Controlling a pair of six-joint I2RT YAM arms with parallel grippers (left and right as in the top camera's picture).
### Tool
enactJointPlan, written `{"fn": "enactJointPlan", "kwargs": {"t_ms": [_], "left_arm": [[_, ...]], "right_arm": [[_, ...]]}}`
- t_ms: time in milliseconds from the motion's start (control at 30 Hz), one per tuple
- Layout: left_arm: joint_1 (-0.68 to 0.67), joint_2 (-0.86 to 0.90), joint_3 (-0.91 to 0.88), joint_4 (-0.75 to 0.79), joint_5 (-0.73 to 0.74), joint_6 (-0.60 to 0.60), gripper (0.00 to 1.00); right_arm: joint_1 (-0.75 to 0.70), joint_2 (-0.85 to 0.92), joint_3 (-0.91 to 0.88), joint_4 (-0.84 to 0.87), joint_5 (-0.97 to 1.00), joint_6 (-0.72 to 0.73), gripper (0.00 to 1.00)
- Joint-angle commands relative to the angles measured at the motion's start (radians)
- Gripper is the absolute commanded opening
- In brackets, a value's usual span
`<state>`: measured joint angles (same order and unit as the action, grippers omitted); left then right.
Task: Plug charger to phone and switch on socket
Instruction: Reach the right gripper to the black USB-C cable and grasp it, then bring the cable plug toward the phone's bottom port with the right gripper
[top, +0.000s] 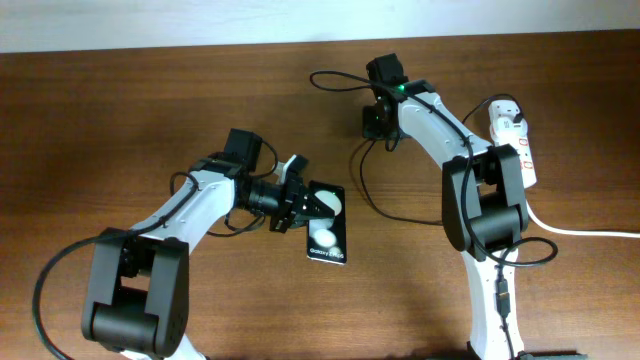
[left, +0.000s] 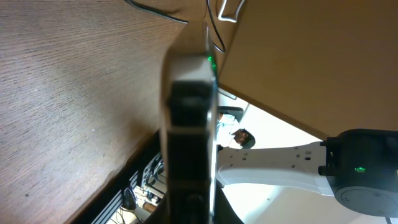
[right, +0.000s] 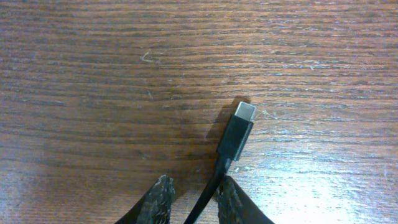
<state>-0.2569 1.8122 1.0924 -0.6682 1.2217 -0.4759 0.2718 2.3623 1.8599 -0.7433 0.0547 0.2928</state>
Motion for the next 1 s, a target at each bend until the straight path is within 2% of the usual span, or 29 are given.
{"fn": "enactJointPlan", "kwargs": {"t_ms": [0,33,67,233,267,333,400,433,500,667,733,833,967], "left_arm": [[0.0,-0.002,0.011,0.001,0.027,-0.008,0.0],[0.0,-0.002,0.011,0.001,0.027,-0.008,0.0],[0.0,-0.002,0.011,0.001,0.027,-0.008,0.0],[0.0,-0.002,0.011,0.002,0.027,-0.008,0.0],[0.0,-0.002,0.011,0.005,0.027,-0.008,0.0],[0.0,-0.002,0.012,0.015,0.027,-0.009,0.0],[0.0,-0.001,0.012,0.106,0.027,-0.01,0.0],[0.0,-0.001,0.012,0.172,0.003,-0.056,0.0],[0.004,-0.001,0.012,0.383,-0.152,-0.259,0.0],[0.006,0.0,0.012,0.875,-0.158,-0.51,0.0],[0.037,0.0,0.012,0.921,-0.157,-0.584,0.0],[0.132,0.0,0.012,0.922,-0.112,-0.722,0.0],[0.186,0.0,0.012,0.935,-0.043,-0.869,0.0]], "right_arm": [[0.002,0.081,-0.037,-0.026,-0.043,0.024,0.16],[0.002,0.081,-0.037,-0.022,-0.043,0.023,0.07],[0.002,0.079,-0.031,-0.019,-0.043,0.023,0.04],[0.0,-0.02,0.04,-0.127,-0.048,-0.005,0.04],[0.0,-0.13,0.042,-0.209,-0.072,-0.008,0.04],[-0.005,-0.219,0.042,-0.272,-0.116,-0.008,0.04],[-0.006,-0.359,0.042,-0.357,-0.201,-0.061,0.04],[-0.005,-0.417,0.042,-0.394,-0.232,-0.083,0.04],[-0.004,-0.531,0.042,-0.497,-0.243,-0.083,0.04],[0.038,-0.579,0.04,-0.693,-0.341,-0.098,0.04],[0.106,-0.597,0.04,-0.728,-0.34,-0.102,0.04],[0.196,-0.721,0.04,-0.732,-0.337,-0.101,0.04],[0.208,-0.846,-0.002,-0.723,-0.302,-0.098,0.04]]}}
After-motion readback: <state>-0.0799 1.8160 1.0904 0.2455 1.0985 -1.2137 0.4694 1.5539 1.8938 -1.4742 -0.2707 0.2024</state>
